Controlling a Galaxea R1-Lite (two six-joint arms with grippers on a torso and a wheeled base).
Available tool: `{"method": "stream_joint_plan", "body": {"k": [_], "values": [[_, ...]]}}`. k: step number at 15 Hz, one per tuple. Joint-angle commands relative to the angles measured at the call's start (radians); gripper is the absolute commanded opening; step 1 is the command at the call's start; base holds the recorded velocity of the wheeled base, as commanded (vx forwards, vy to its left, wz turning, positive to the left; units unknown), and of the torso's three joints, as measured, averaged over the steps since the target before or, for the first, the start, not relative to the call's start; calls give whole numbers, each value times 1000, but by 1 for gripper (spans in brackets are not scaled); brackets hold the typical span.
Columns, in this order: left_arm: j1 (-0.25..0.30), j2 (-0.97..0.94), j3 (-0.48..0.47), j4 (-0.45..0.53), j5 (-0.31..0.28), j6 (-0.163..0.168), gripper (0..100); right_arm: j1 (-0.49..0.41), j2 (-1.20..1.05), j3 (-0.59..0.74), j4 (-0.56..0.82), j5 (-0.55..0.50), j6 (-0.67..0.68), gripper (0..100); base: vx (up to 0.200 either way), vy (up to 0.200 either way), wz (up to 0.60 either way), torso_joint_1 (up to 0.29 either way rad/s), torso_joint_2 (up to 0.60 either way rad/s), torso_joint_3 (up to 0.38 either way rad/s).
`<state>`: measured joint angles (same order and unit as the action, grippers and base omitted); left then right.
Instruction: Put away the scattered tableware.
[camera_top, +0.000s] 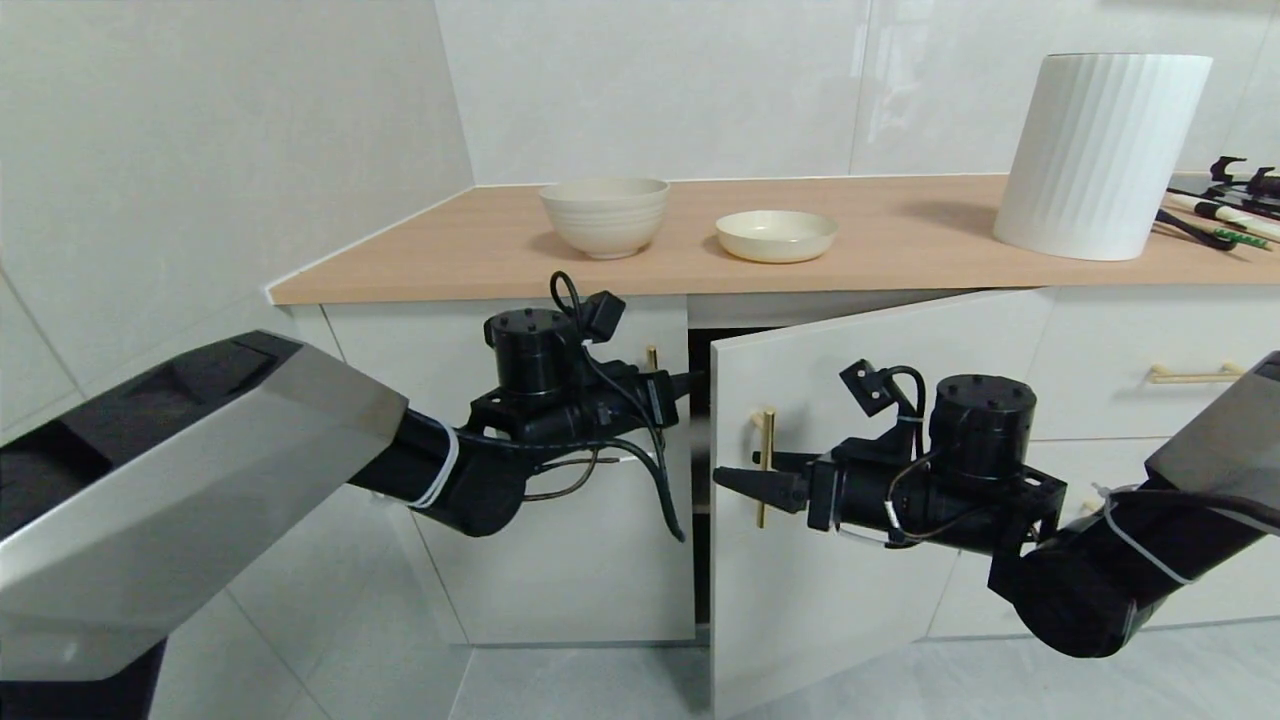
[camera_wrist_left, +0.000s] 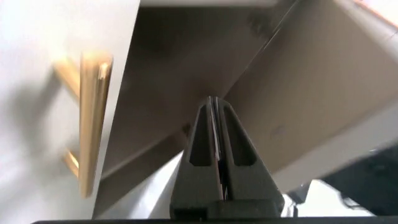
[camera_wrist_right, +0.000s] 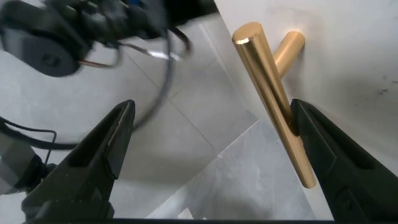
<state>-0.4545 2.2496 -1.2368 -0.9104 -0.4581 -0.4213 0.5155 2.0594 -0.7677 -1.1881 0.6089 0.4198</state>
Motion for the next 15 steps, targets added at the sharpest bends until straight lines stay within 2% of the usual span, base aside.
{"method": "stream_joint_plan", "body": {"k": [1, 4, 5, 6, 7, 12, 15], "values": [[-10, 53, -29, -7, -4, -1, 0, 0, -4, 8, -10, 2, 1, 100, 0, 0, 0, 0, 0, 0], [-29, 108, -85, -56, -4, 2, 0, 0, -2, 22, -36, 3, 1, 100, 0, 0, 0, 0, 0, 0], [-59, 143, -81, -151, -2, 45, 0, 0, -1, 21, -38, 3, 1, 100, 0, 0, 0, 0, 0, 0], [-73, 157, -59, -197, -2, 95, 0, 0, -1, 21, -38, 2, 1, 100, 0, 0, 0, 0, 0, 0], [-79, 154, -55, -202, -1, 105, 0, 0, -2, 21, -39, 2, 1, 100, 0, 0, 0, 0, 0, 0], [-79, 133, -23, -239, -2, 118, 0, -20, -2, 31, -76, 0, 1, 100, 0, 0, 0, 0, 0, 0], [-79, 130, -23, -240, -2, 119, 0, -75, -8, 44, -105, -1, 1, 100, 0, 0, 0, 0, 0, 0]]}}
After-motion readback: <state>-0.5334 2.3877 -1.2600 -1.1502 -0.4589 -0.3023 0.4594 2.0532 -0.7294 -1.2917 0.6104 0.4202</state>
